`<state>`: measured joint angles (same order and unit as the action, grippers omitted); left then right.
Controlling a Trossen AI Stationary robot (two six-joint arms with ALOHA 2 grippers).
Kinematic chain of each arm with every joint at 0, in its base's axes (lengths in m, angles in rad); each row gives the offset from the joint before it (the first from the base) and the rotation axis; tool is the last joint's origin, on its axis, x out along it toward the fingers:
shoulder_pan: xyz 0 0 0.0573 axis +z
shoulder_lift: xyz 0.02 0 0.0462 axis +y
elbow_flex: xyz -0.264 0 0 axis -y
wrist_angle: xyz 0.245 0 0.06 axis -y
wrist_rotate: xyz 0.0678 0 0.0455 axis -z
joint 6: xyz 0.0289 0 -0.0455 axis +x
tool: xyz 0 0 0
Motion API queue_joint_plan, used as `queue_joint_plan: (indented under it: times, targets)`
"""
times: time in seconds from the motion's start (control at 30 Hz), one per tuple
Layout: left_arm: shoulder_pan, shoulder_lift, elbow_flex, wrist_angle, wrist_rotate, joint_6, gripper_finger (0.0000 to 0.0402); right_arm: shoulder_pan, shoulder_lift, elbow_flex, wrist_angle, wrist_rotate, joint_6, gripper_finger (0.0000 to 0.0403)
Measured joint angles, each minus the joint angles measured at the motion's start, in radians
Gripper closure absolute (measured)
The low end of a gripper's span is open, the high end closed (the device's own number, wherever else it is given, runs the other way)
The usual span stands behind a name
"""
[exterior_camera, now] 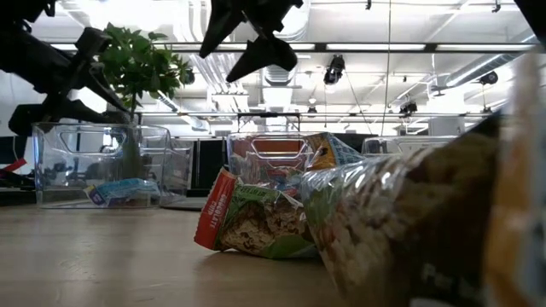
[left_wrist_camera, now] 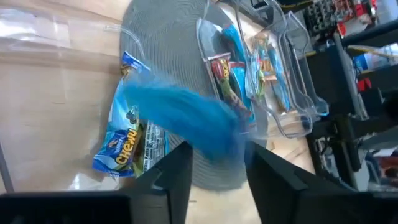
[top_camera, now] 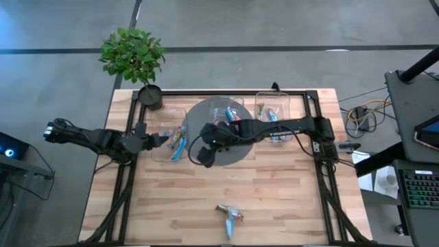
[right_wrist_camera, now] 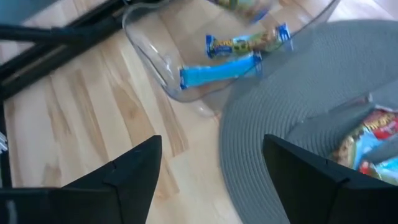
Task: Pick and place Granola Bars by type
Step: Put the green granola bar into the left transparent bin, then put the orange granola bar into the right transparent bin
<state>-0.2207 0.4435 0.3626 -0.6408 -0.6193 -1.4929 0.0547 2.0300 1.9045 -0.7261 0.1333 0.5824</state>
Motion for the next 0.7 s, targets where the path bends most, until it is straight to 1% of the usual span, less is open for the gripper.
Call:
queue_joint_plan:
  times: [0.13, 0.23, 0.3, 0.4, 0.5, 0.57, 0.7]
  targets:
    - [-0.001, 0.000, 0.030, -0.007, 0.057, 0.016, 0.0254, 0.017, -0.012, 0.000, -0.096, -0.004, -0.013, 0.0130]
    - [-0.002, -0.003, 0.063, 0.001, 0.115, 0.091, 0.0253, 0.038, -0.031, 0.000, -0.207, -0.010, 0.003, 0.0132]
    - [-0.003, -0.003, 0.088, 0.023, 0.148, 0.153, 0.0253, 0.056, -0.034, 0.000, -0.300, -0.036, 0.051, 0.0135]
    - [-0.003, -0.003, 0.121, 0.063, 0.184, 0.269, 0.0253, 0.096, -0.030, -0.010, -0.402, -0.124, 0.163, 0.0137]
    - [-0.003, -0.003, 0.150, 0.098, 0.204, 0.378, 0.0253, 0.154, -0.024, -0.036, -0.388, -0.223, 0.303, 0.0138]
    - [-0.003, -0.003, 0.166, 0.109, 0.215, 0.424, 0.0253, 0.198, -0.020, -0.060, -0.357, -0.269, 0.407, 0.0138]
    - [-0.003, -0.003, 0.181, 0.108, 0.217, 0.481, 0.0253, 0.283, -0.019, -0.101, -0.333, -0.322, 0.568, 0.0138]
